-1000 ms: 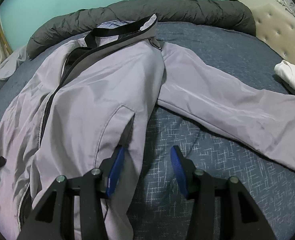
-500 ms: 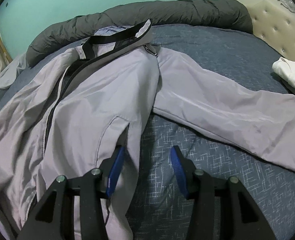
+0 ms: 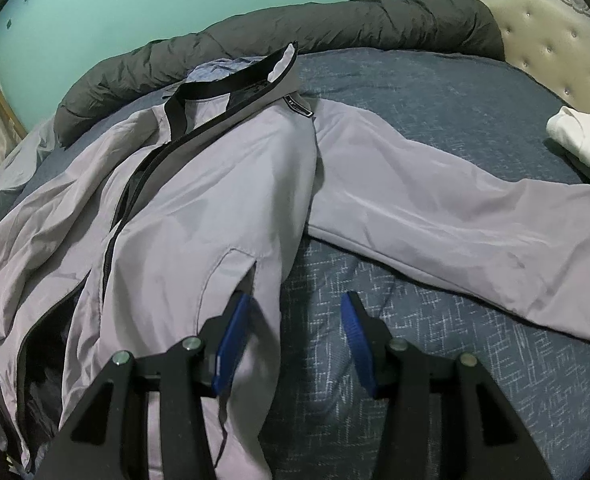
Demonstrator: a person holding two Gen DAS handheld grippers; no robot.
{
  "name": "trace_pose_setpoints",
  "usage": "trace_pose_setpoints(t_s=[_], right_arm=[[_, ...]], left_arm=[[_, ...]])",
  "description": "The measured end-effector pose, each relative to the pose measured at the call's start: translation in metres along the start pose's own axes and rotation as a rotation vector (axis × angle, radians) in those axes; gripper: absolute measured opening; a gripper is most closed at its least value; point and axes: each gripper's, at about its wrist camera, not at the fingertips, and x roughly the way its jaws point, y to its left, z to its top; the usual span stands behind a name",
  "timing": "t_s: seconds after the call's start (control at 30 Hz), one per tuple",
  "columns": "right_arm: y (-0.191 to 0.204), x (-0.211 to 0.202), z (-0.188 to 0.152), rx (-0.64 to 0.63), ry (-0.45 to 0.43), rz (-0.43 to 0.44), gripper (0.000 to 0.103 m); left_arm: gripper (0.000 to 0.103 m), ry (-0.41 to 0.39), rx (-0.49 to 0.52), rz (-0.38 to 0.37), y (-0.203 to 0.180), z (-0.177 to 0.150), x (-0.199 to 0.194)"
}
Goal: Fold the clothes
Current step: 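Close the left tool on the jacket front panel edge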
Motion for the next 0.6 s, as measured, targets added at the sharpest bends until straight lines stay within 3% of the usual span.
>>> trace_pose_setpoints(t_s=[0.1,0.2,0.6], right_arm=[[0.0,-0.001,0.0,0.0,-0.001,0.002,0.049],[0.0,0.0,0.001,0.004,-0.003,0.001,0.049],[-0.001,0.007,0.0,0.0,0.005,0.0,0.049]], left_arm=[[0.01,-0.024,-0.033,0.018,0.018,0.009,-0.005],[0.01,-0.068,-0.047,0.093,0.033,0.029,-0.014],[0.012,-0.108,-0.028,0.308,0.071,0.1,-0.011]])
